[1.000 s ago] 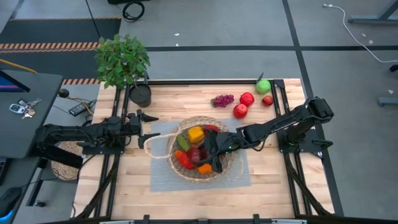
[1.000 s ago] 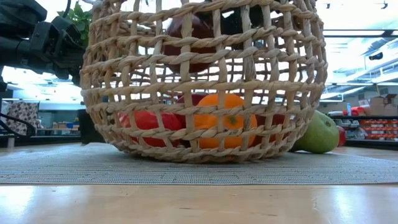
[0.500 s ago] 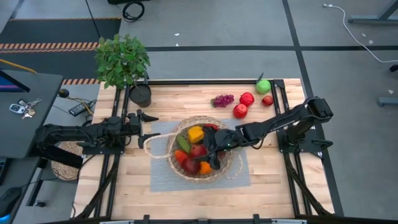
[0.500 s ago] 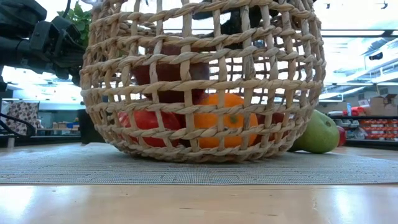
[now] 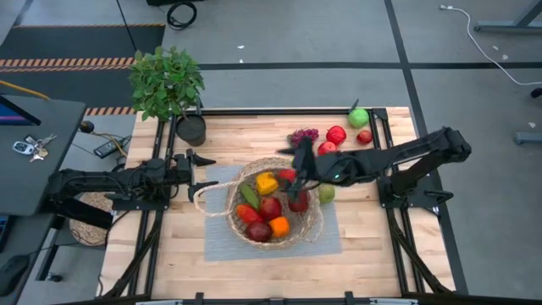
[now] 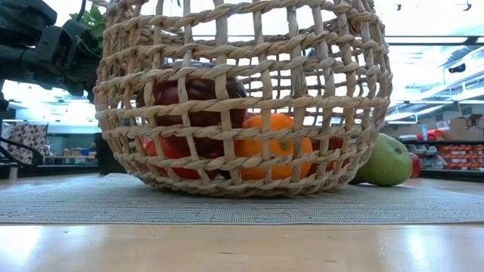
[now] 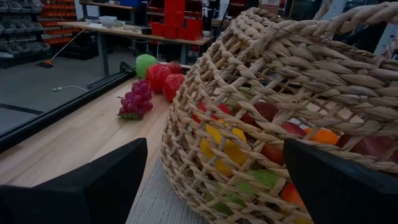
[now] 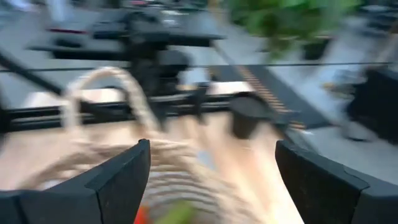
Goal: Build produce basket
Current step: Put the pear into the basket
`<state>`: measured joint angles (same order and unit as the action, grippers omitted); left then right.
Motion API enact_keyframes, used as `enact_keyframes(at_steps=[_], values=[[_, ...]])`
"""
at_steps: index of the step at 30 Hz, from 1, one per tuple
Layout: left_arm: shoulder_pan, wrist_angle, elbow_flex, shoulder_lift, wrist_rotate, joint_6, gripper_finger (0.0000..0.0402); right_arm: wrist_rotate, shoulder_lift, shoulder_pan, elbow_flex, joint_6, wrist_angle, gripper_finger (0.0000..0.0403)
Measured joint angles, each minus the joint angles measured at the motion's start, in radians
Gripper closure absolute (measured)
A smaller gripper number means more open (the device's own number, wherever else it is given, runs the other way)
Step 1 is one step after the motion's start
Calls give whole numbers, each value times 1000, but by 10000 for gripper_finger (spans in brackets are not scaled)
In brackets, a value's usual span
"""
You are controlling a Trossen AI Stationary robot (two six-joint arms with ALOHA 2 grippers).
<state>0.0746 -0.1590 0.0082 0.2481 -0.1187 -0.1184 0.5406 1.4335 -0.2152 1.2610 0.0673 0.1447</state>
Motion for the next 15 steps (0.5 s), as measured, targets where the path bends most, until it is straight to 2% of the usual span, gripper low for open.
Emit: enact_keyframes(at_steps=[2,7,12,15], values=[[0,0,0,0,0,-1,19,87,-41,15,0,22,88,55],[0,0,0,0,0,0,19,281,-129,78,1,241,440,55],[0,0,0,0,0,0,19,301,-164,147,-1,512,843,55],[0,0,0,0,0,-1,19,297,-174,164,-47,597,950,55]])
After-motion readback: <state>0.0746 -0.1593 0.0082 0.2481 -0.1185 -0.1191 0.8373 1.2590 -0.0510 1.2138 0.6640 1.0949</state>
